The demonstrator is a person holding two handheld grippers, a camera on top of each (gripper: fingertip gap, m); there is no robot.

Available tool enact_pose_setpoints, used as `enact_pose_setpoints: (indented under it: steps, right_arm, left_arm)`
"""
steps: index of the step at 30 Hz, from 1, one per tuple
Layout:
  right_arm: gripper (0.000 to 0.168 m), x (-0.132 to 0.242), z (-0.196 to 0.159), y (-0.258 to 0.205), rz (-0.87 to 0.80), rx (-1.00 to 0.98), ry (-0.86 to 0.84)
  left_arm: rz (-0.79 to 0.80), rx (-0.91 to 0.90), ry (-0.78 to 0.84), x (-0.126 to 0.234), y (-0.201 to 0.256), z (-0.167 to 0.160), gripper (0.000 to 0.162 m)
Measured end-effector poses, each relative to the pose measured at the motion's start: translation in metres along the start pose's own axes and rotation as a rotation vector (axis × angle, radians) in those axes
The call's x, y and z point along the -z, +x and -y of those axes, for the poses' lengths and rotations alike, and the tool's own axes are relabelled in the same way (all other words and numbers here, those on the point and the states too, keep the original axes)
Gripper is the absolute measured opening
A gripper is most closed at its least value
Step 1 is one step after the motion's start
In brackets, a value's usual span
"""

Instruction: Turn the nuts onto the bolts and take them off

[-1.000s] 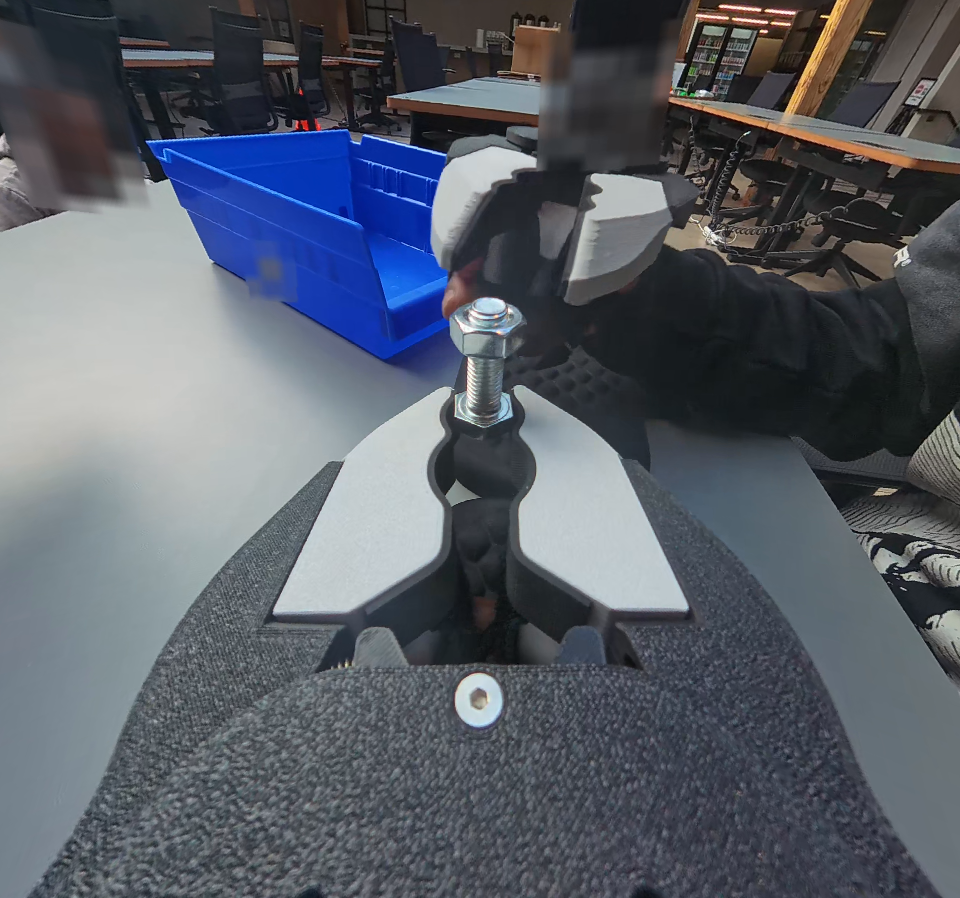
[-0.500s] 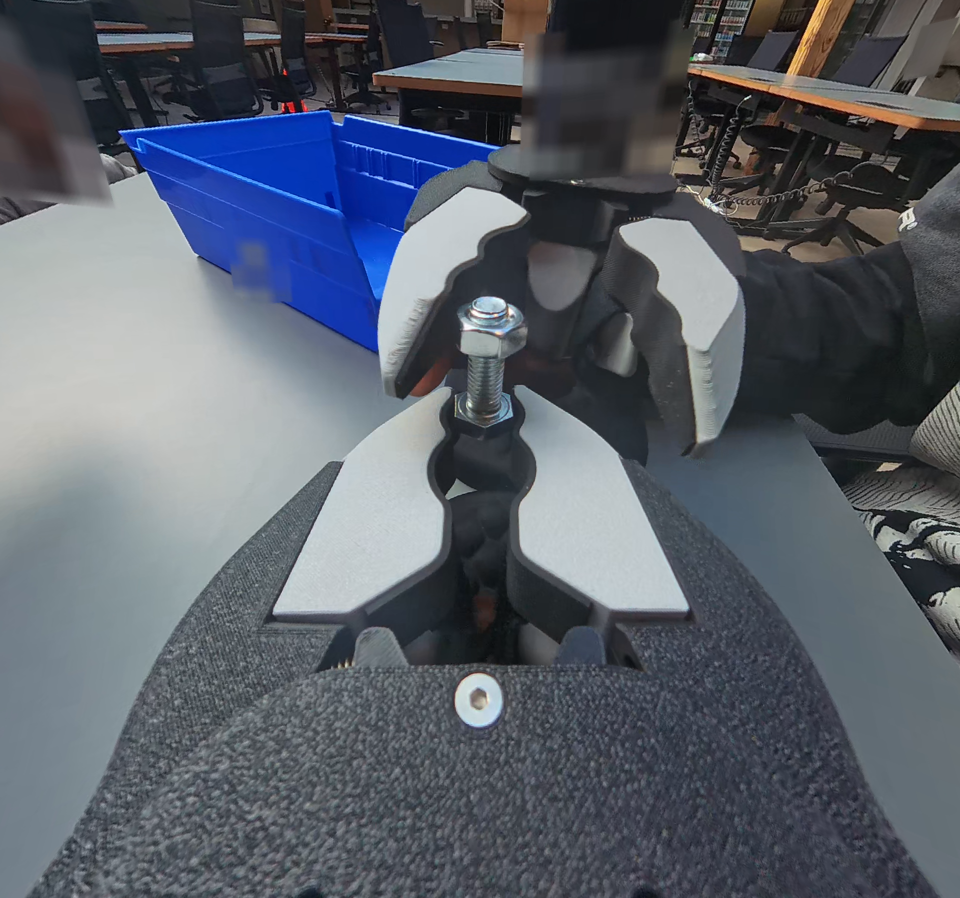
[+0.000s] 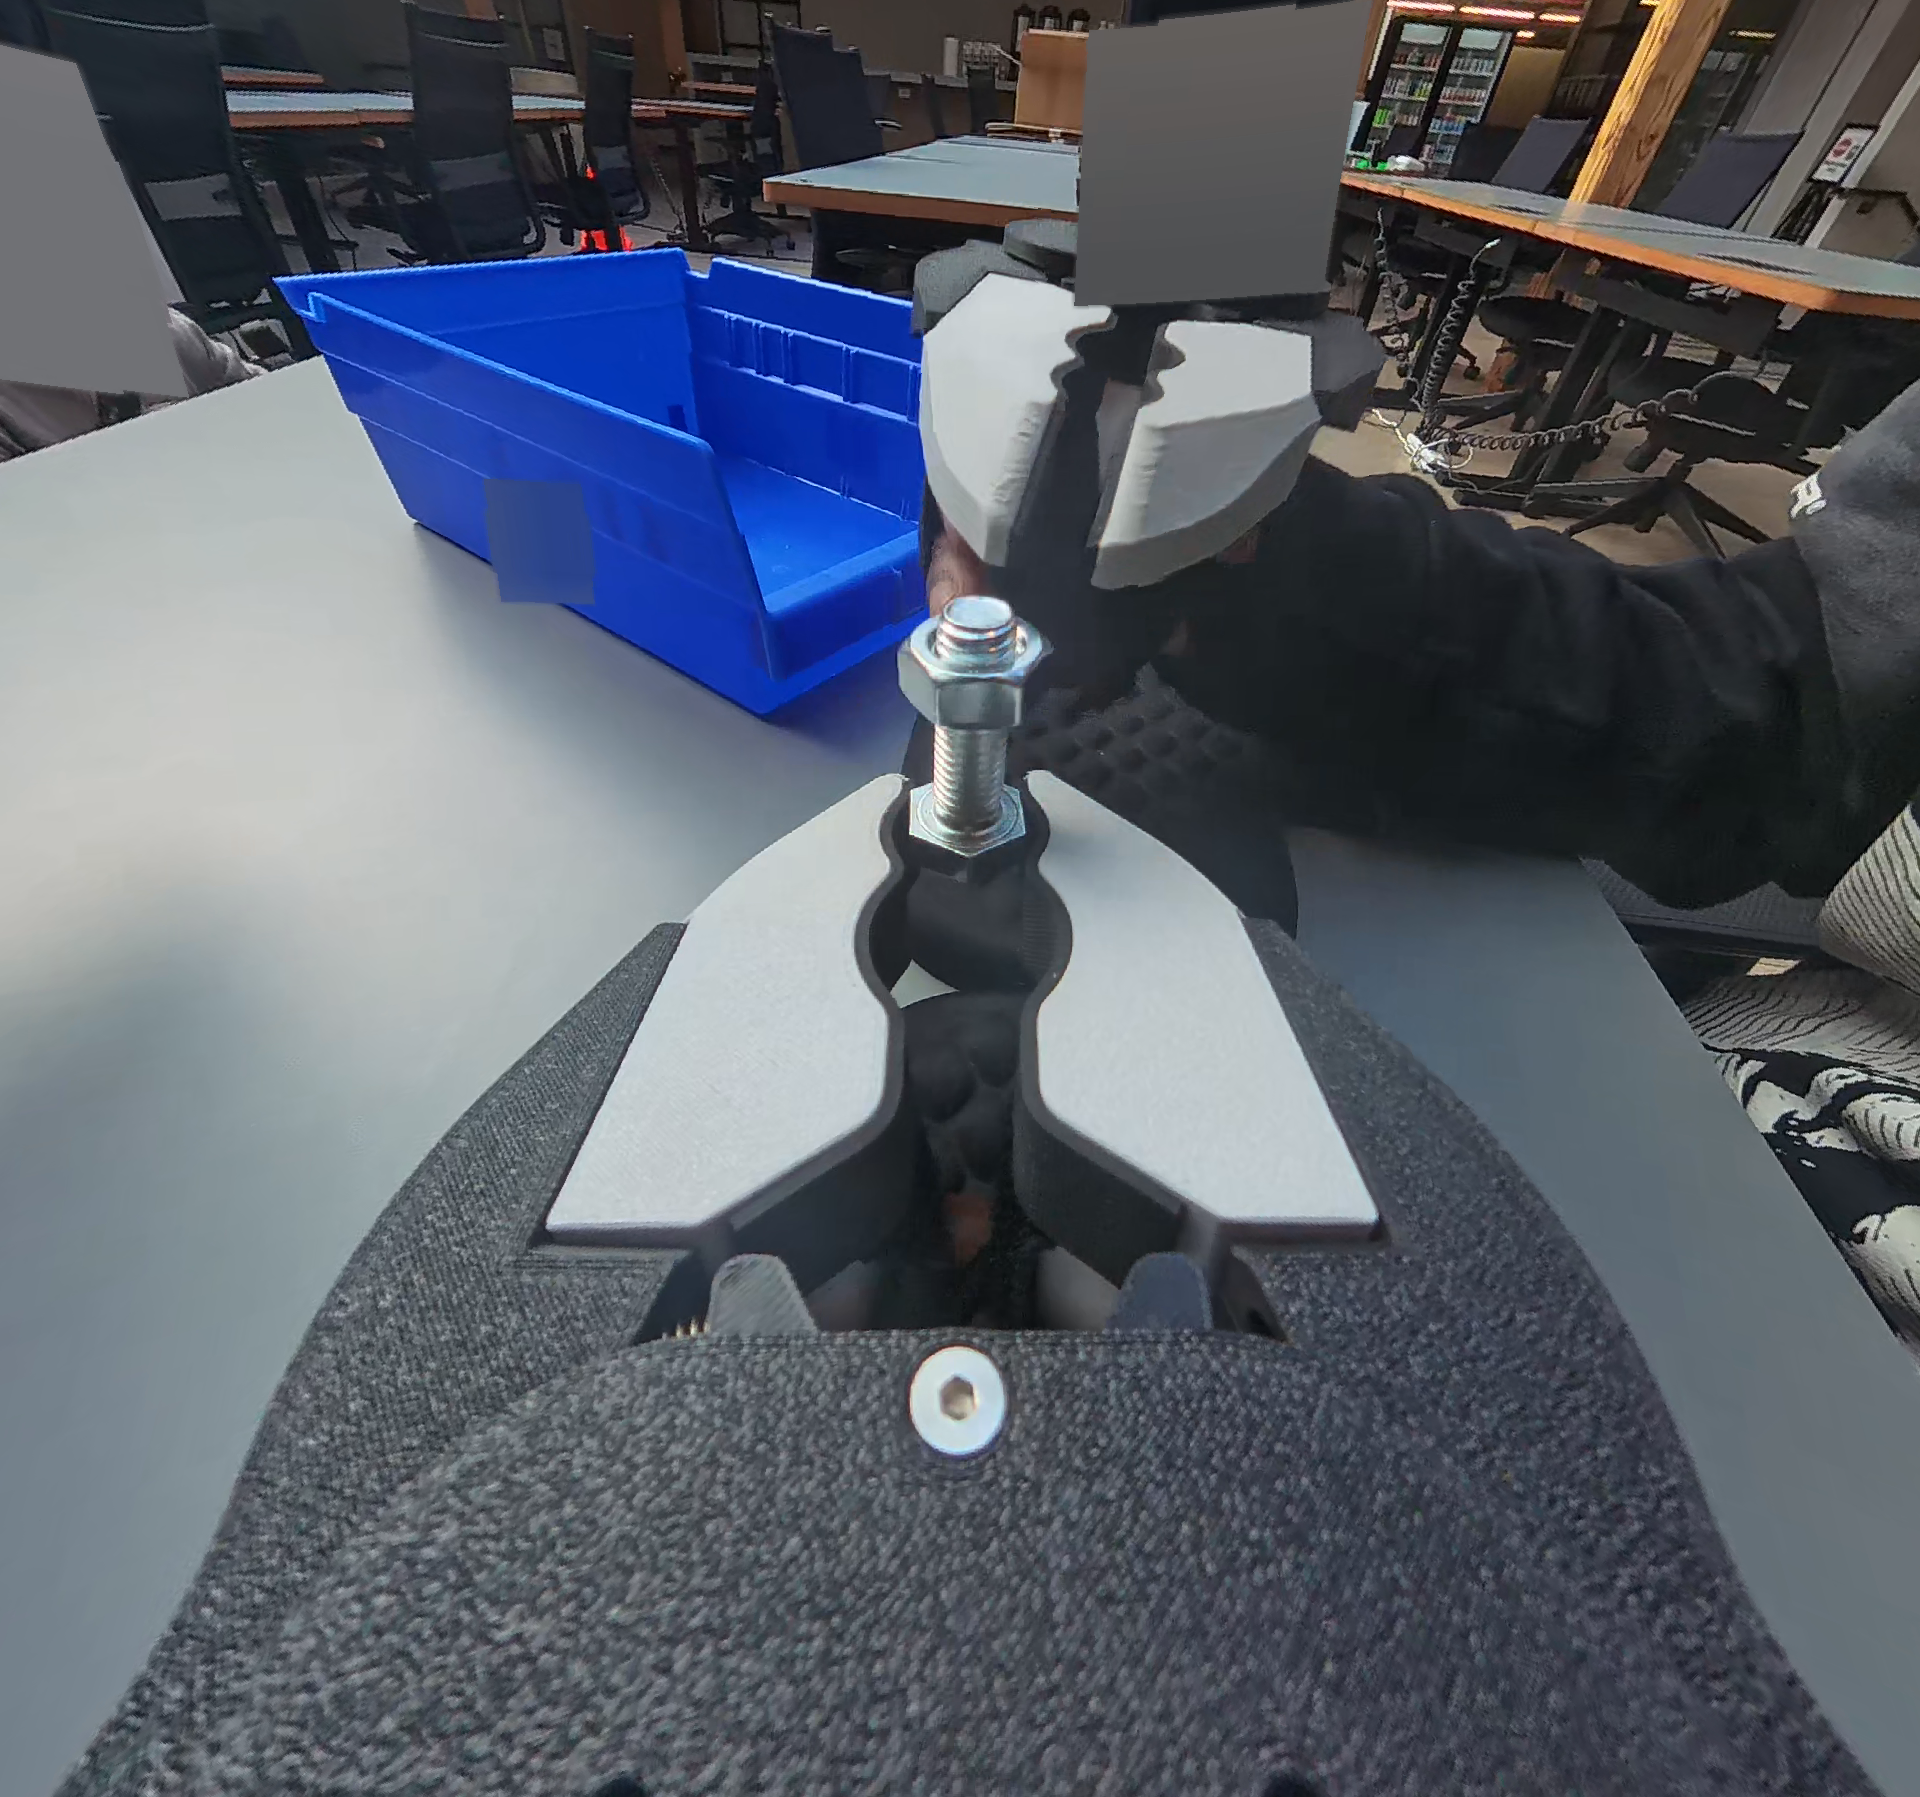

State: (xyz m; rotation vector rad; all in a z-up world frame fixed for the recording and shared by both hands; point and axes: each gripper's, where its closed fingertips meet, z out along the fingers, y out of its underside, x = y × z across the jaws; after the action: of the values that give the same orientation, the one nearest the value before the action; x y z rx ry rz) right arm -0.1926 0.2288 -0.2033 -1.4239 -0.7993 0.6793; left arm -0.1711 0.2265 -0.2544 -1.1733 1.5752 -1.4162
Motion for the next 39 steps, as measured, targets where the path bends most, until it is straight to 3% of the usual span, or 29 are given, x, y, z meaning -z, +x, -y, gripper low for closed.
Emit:
enact_pose_setpoints:
  steps: [2, 8, 12, 19, 26, 29, 34, 39]
  right_arm:
    - [0.011, 0.000, 0.002, 0.003, -0.018, -0.004, 0.020]
    - [0.060, -0.018, -0.006, 0.000, -0.021, -0.018, 0.010]
    - [0.069, -0.031, -0.013, -0.009, 0.020, -0.032, -0.008]
    - [0.057, -0.033, -0.016, -0.014, 0.034, -0.008, -0.022]
    - [0.028, -0.015, -0.012, -0.001, -0.007, -0.009, -0.037]
    - [0.008, -0.007, -0.009, 0.000, 0.000, -0.007, -0.034]
    - [0.008, -0.002, -0.003, 0.003, -0.015, -0.014, 0.000]
    - [0.052, -0.014, -0.004, 0.002, -0.029, -0.012, 0.024]
  left_arm:
    - [-0.001, 0.000, -0.001, 0.000, 0.000, 0.000, 0.017]
    - [-0.007, -0.007, -0.007, -0.001, 0.002, -0.001, 0.017]
    - [-0.014, -0.019, -0.024, -0.003, 0.004, -0.003, 0.017]
    - [-0.005, -0.013, -0.017, -0.002, 0.002, -0.002, 0.017]
    - [0.001, -0.001, 0.000, 0.000, 0.000, 0.000, 0.017]
    - [0.003, 0.003, 0.003, 0.000, 0.000, 0.001, 0.017]
    - [0.002, 0.004, 0.002, 0.000, 0.000, 0.001, 0.017]
    - [-0.005, -0.003, -0.003, 0.000, 0.001, 0.000, 0.017]
